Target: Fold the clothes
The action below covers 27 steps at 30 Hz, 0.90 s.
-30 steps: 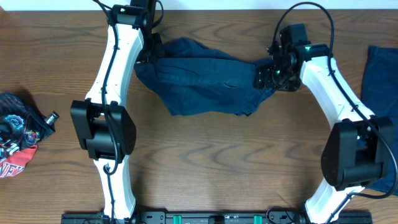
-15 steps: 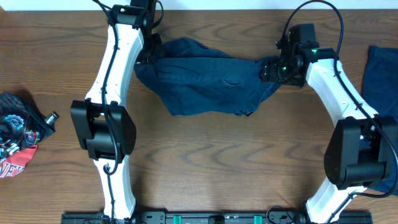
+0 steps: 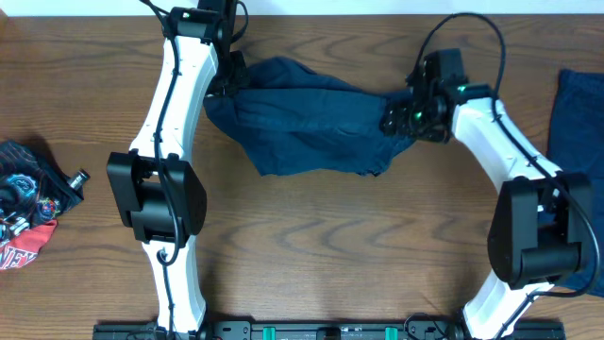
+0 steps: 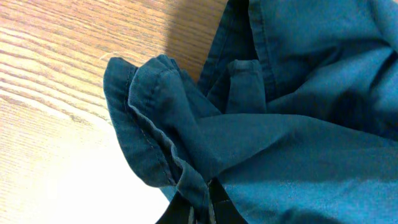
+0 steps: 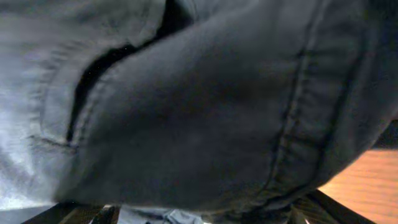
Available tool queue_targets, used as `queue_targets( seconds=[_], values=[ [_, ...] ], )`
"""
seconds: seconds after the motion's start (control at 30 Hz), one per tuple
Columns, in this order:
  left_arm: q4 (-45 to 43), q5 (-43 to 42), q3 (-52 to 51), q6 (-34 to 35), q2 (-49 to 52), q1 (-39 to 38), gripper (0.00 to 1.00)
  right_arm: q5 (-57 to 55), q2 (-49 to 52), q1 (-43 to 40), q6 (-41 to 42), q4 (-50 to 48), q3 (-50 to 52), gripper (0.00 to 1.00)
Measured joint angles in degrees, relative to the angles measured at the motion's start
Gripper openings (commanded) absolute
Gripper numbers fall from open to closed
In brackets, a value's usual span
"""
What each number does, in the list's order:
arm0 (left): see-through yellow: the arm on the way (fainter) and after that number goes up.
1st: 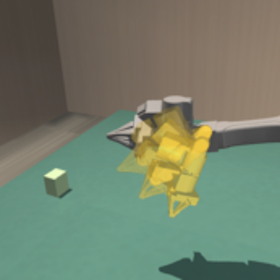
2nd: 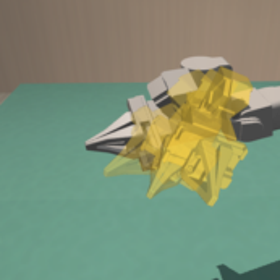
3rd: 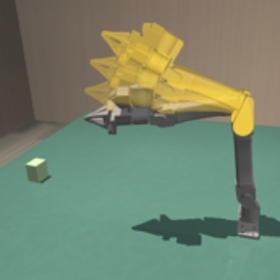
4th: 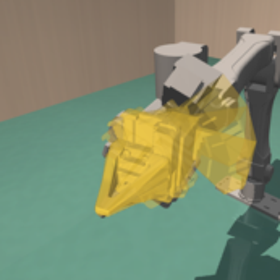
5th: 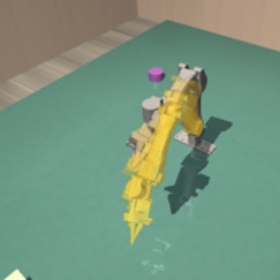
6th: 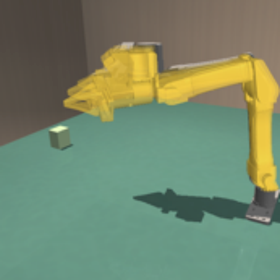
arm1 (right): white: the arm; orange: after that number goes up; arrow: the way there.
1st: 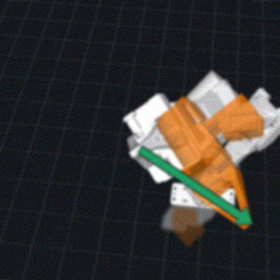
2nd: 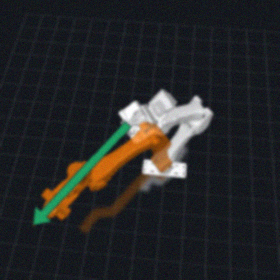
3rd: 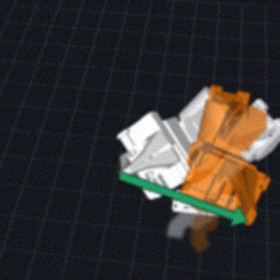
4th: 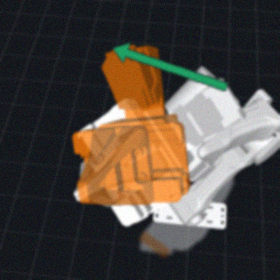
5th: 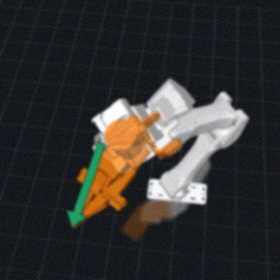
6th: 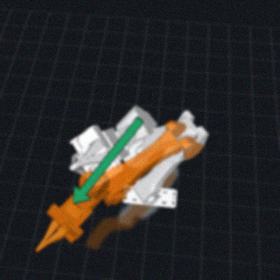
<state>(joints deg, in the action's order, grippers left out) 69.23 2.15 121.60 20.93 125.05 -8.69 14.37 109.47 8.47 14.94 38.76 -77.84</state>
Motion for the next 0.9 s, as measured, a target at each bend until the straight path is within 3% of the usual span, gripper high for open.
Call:
queue_targets(
  seconds=[0.13, 0.2, 0.23, 0.3, 0.9],
  values=[
    [0.1, 0.0, 0.0, 0.0, 0.0, 0.0, 0.06, 0.5, 0.0, 0.2, 1.3, -2.4, 3.4, 0.65],
    [0.2, 0.0, 0.0, 0.0, 0.0, 0.0, 0.06, 0.5, 0.0, 0.2, 1.7, -3.0, 3.8, 0.40],
    [0.2, 0.0, 0.0, 0.0, 0.0, 0.0, 0.06, 0.6, 0.0, 0.2, 2.1, -3.5, 3.8, 0.18],
    [0.2, 0.0, 0.0, 0.0, 0.0, 0.0, 0.06, 0.8, 0.0, 0.2, 2.6, -4.3, 3.8, 0.01],
    [0.2, 0.0, 0.0, 0.0, 0.0, 0.0, 0.06, 0.7, -0.5, 0.0, -0.5, 0.5, 1.4, 0.01]
  ],
)
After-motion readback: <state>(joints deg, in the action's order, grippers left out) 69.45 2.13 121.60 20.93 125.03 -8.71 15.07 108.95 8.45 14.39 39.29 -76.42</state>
